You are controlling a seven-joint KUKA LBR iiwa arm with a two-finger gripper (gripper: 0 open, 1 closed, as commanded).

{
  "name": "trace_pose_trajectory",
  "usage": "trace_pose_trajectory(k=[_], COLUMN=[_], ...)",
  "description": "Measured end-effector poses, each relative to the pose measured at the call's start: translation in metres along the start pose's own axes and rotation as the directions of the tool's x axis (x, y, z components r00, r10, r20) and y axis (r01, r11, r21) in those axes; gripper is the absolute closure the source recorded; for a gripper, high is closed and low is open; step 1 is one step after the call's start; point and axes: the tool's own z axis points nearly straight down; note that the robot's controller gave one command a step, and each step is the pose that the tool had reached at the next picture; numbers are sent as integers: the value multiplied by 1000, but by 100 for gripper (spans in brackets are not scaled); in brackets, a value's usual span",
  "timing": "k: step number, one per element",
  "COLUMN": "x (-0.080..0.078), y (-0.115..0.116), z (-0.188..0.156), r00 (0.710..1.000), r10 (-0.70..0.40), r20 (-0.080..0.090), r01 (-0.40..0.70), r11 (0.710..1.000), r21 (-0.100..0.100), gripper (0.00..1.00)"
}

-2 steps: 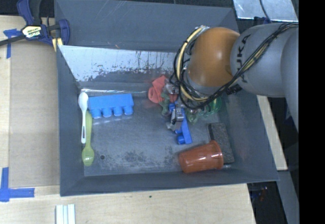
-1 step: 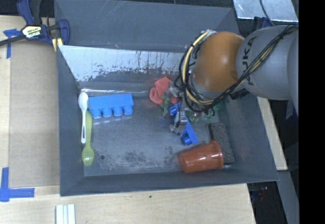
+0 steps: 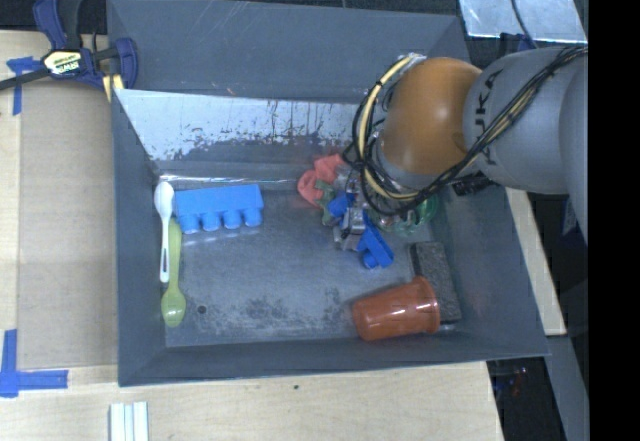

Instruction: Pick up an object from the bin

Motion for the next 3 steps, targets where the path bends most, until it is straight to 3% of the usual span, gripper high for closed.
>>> trace_pose_trajectory(k=[1, 2, 3], x=[0, -4, 1], y=[0, -3, 0], z=[0, -54, -139], r00=[1000, 1000, 1000], r10=[0, 2, -25], r20=[0, -8, -9], r01=[0, -2, 25], r11=[1000, 1000, 1000], r21=[0, 0, 0], gripper=[100, 100, 100])
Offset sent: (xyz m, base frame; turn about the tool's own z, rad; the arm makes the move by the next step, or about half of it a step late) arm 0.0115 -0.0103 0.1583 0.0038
